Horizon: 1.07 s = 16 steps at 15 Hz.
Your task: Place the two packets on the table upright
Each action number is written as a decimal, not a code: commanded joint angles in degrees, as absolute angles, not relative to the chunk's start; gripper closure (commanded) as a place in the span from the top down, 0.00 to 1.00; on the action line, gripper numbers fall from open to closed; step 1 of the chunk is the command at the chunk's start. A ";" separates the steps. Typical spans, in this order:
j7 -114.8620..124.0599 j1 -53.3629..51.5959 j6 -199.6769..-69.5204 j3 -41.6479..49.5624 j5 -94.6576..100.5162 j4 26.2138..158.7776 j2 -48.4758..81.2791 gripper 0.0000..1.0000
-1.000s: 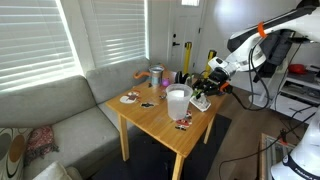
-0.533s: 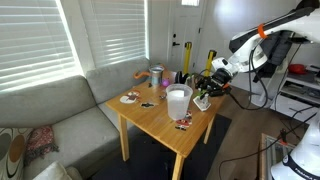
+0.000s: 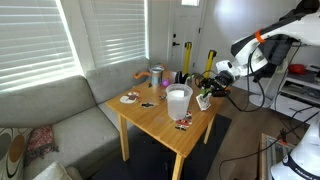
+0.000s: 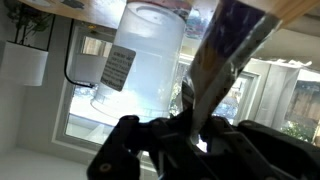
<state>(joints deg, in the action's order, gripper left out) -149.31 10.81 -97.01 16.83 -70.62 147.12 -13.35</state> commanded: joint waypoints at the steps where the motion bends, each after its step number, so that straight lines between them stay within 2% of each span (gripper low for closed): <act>1: -149.93 12.45 -96.12 15.59 -71.24 147.01 -12.56 0.04; 5: -150.66 12.54 -95.68 15.62 -71.84 147.01 -11.76 0.04; 6: -150.82 12.47 -96.00 15.54 -72.10 147.00 -11.38 0.01; 16: -153.23 11.97 -95.78 14.55 -77.27 147.93 -9.29 0.01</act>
<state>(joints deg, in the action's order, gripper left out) -151.81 11.24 -94.76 15.90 -74.32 147.10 -10.34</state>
